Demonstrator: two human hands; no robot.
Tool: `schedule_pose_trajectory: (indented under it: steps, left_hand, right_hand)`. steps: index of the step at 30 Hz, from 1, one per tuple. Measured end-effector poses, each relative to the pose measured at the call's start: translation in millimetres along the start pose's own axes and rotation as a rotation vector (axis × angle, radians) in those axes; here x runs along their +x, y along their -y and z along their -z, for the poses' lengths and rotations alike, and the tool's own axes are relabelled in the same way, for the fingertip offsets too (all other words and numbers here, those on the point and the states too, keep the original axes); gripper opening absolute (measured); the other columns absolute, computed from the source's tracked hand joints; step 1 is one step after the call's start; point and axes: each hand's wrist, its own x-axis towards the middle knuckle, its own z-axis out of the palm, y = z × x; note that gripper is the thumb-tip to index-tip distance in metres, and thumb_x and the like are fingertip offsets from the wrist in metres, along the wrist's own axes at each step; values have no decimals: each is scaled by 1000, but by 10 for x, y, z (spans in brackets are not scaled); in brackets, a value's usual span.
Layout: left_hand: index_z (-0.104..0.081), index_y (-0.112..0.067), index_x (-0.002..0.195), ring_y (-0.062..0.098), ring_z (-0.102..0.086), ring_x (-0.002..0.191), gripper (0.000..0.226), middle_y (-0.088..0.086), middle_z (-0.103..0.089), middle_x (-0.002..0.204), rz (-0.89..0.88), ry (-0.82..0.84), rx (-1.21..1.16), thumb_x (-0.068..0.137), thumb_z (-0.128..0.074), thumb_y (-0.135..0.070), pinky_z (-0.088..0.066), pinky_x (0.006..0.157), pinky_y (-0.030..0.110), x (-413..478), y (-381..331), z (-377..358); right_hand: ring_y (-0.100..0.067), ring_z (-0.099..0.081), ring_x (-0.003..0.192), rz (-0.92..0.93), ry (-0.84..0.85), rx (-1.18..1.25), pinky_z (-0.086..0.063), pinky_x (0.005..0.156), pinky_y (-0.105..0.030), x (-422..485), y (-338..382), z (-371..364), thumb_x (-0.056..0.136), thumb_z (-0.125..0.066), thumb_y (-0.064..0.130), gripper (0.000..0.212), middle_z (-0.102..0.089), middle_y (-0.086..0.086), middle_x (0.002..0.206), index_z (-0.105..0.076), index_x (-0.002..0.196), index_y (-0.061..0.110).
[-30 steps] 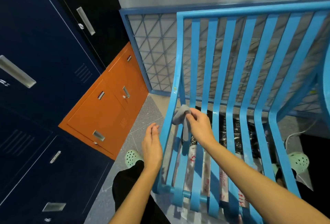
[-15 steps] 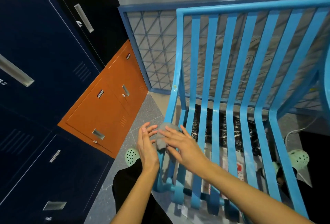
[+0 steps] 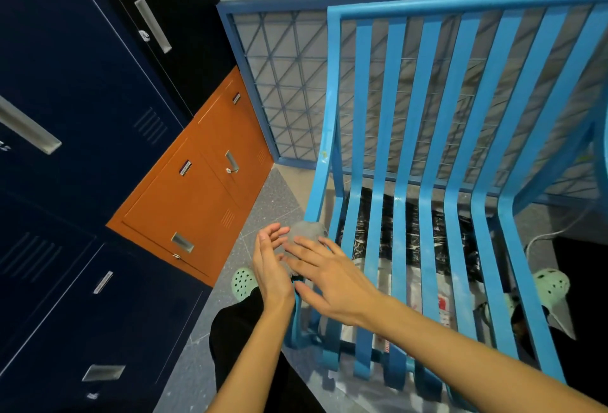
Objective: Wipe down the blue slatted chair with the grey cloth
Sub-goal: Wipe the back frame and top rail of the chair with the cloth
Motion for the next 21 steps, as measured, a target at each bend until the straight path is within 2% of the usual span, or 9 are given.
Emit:
schedule_pose_trajectory:
  steps: [4,7,9,11,13,15,16,18,21]
  left_hand:
    - [-64,-11,105,14,-65,93,43,8,-69,101,12,11,-9,106,-28,-34,-49,84,29,-25,5,7]
    - [-65,-12,104,8,-66,87,43,4,-70,100,43,20,13,106,-29,-36,-51,75,27,-29,-1,-3]
    - [-66,-18,107,10,-67,90,39,1,-71,101,51,22,77,105,-31,-36,-52,75,32,-23,16,-18]
    - [-63,-22,115,11,-66,94,32,-5,-69,105,31,28,123,105,-34,-33,-52,74,30,-23,9,-28]
    - [-59,-24,118,10,-64,96,29,-8,-67,107,15,19,134,105,-34,-33,-49,72,26,-22,0,-36]
    - [-58,-25,117,11,-64,97,29,-7,-67,107,23,-3,121,105,-34,-33,-47,71,26,-31,-3,-29]
    - [-59,-25,117,12,-63,97,28,-7,-67,107,32,-13,111,105,-34,-32,-48,72,27,-30,4,-20]
    - [-60,-25,114,14,-63,98,27,-7,-67,106,51,-36,96,105,-35,-30,-51,75,32,-10,21,-8]
    - [-62,-23,107,13,-64,97,28,-7,-68,105,54,-43,106,104,-34,-25,-50,85,35,18,30,-16]
  right_hand:
    - [-17,-40,134,76,31,-157,-32,106,-42,122,-187,90,98,-43,33,39,-47,4,145,-51,136,25]
    - [-19,-45,125,46,29,-255,-35,102,-42,317,-400,207,99,-41,37,37,-53,1,133,-53,132,26]
    - [-21,-46,123,-44,-5,-275,-34,103,-43,460,-523,305,99,-36,40,39,-53,-1,131,-58,128,25]
    - [-25,-43,127,-124,-27,-313,-31,107,-44,578,-593,365,100,-31,43,44,-51,-4,133,-62,125,23]
    - [-29,-32,138,-138,-36,-337,-19,117,-49,632,-579,351,102,-31,41,45,-45,-9,143,-61,126,19]
    - [-26,-18,147,-106,20,-280,-8,121,-47,584,-504,289,104,-30,36,46,-31,-9,156,-50,139,13]
    - [-23,-15,149,-95,58,-229,-9,122,-45,528,-453,262,105,-30,33,48,-26,-8,159,-42,145,11]
    - [-23,-24,146,-52,73,-180,-20,119,-45,371,-330,244,103,-31,30,49,-29,-8,158,-37,149,12]
    - [-25,-42,130,83,85,-264,-35,107,-42,177,-193,246,96,-36,32,51,-45,-8,144,-42,143,14]
